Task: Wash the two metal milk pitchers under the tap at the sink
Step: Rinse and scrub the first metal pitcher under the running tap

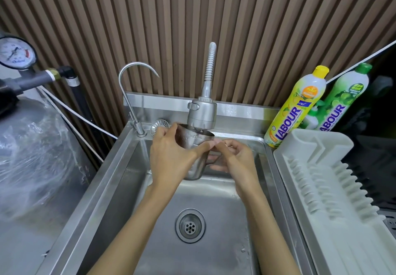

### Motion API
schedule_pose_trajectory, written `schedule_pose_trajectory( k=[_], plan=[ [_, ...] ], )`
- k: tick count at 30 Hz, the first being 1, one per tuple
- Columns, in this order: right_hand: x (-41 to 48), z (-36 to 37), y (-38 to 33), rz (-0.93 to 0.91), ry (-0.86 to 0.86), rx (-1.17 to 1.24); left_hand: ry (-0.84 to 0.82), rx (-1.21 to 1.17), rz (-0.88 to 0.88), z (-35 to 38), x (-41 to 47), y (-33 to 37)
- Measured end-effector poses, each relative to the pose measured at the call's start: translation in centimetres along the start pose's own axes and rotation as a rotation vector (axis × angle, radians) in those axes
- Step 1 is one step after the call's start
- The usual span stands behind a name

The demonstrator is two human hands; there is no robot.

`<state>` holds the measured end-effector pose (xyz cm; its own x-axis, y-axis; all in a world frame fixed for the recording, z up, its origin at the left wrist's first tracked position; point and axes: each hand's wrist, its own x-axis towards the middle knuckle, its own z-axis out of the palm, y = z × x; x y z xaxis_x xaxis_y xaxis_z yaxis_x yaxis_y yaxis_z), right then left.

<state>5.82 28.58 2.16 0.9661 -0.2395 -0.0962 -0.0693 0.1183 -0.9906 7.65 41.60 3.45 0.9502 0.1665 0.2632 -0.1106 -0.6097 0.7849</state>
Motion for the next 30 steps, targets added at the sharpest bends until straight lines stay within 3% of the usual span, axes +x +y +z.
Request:
schedule_pose_trajectory(
  k=[3, 6, 8, 10, 13, 17, 22, 30],
  plan=[
    [-0.1, -1.0, -1.1, -0.065, 0.100, -0.219, -0.149, -0.253, -0.117, 0.3, -0.3, -0.6],
    [-0.6, -1.5, -2.0, -0.259, 0.193, -0.583, -0.346, -0.569, -0.244, 1.2, -0.7, -1.4],
    [-1.2, -1.5, -2.4, -0.341, 0.210, -0.697, -0.415, -0.675, -0.264, 2.2, -0.8, -1.8],
    [-1.4, -1.5, -2.3, -0.372, 0.204, -0.689, -0.416, -0.750, -0.239, 2.9, -0.6, -1.9],
    [-0.8, -1.7, -1.5, -0.308, 0.117, -0.441, -0.332, -0.808, -0.176, 3.6, 0.1, -1.5],
    [0.4, -1.3, -0.1, -0.205, -0.052, -0.183, -0.183, -0.756, -0.042, 3.1, 1.3, -1.3],
    [1.2, 0.4, 1.5, -0.071, -0.142, 0.165, -0.018, -0.411, 0.149, 1.0, 1.8, -1.0],
    [0.7, 0.4, -0.1, -0.003, -0.014, 0.018, 0.026, -0.096, 0.118, -0.2, 1.2, -0.3]
  ],
)
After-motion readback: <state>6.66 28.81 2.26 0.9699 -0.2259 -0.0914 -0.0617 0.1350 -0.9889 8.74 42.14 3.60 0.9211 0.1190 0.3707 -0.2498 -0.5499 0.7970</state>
